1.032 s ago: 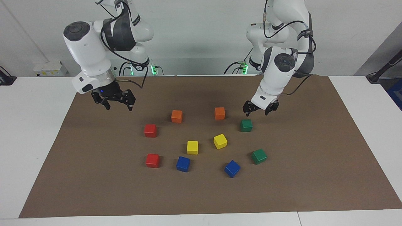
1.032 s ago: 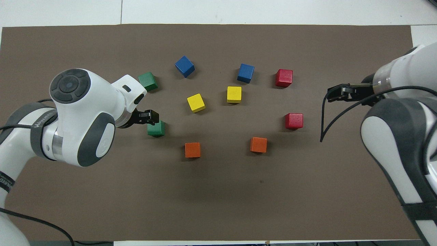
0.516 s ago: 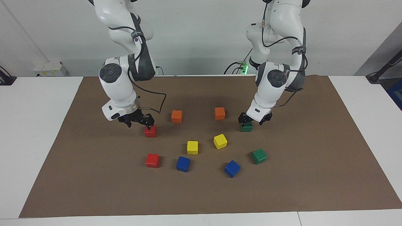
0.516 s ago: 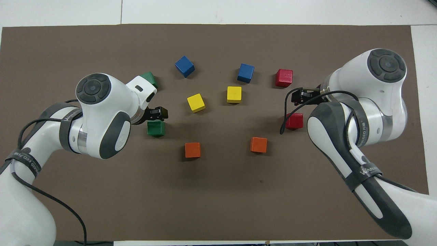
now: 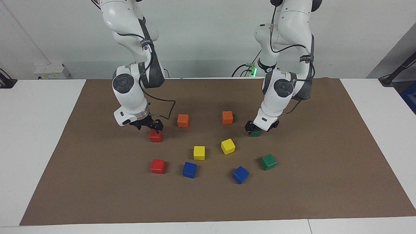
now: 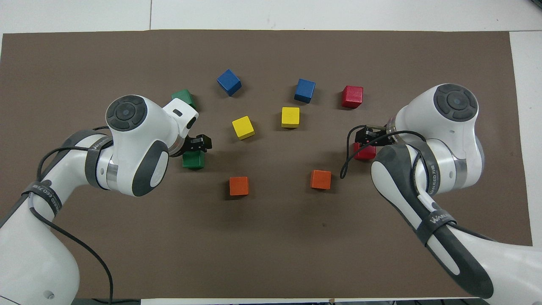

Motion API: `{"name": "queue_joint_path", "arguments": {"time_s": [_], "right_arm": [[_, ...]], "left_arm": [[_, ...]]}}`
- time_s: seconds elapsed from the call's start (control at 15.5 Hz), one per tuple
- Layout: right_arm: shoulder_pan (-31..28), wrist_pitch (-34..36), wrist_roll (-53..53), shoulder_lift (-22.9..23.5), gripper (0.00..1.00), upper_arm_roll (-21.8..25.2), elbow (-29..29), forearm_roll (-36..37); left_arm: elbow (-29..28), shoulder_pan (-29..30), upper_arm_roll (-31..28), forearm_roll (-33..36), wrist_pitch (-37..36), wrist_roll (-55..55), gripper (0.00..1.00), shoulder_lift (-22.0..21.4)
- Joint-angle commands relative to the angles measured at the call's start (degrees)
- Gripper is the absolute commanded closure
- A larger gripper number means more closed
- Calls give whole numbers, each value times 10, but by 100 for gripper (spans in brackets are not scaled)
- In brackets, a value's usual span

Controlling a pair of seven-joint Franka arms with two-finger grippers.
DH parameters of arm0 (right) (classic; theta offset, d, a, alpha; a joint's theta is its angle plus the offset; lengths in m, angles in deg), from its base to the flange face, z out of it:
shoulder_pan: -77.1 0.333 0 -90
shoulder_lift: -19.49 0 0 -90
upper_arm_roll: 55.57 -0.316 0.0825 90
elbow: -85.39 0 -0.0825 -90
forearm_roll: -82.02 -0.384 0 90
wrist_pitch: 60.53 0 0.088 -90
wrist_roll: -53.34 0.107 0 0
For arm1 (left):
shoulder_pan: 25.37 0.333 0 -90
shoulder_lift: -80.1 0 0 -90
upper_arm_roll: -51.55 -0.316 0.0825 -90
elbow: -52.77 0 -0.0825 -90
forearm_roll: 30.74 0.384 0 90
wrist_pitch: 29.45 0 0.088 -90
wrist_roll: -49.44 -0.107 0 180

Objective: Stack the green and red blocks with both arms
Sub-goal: 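Set green near the table edge while the right gripper carries red outward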

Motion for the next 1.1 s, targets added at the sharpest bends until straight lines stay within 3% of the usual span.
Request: {"name": "queue_joint_path", "arguments": {"time_s": [0.0, 0.06, 0.19, 0.26, 0.58, 0.77, 1.03], "right_arm": [[15, -47, 16, -29, 0, 0, 53, -3], [16, -54, 14, -32, 0, 0, 61, -2], [22, -73, 6, -34, 0, 0, 71, 2], [22, -85, 4, -34, 0, 0, 78, 5], [23, -114, -2, -34, 0, 0, 97, 6], [22, -126, -6, -29, 0, 0, 101, 6], [17, -134, -17, -26, 0, 1, 101, 7]], "left_arm": [[-22, -18, -9, -6, 18, 23, 1, -7], [-22, -18, -9, -5, 17, 28, 23, -7], [-21, -18, -9, -5, 9, 26, 89, -8], [-17, -14, -9, -5, 0, 23, 100, -10], [81, 60, -13, -1, -132, -66, 100, -14], [74, 129, -14, 0, -107, -200, 100, -14], [70, 186, -14, 34, -64, -265, 100, -8]]}}
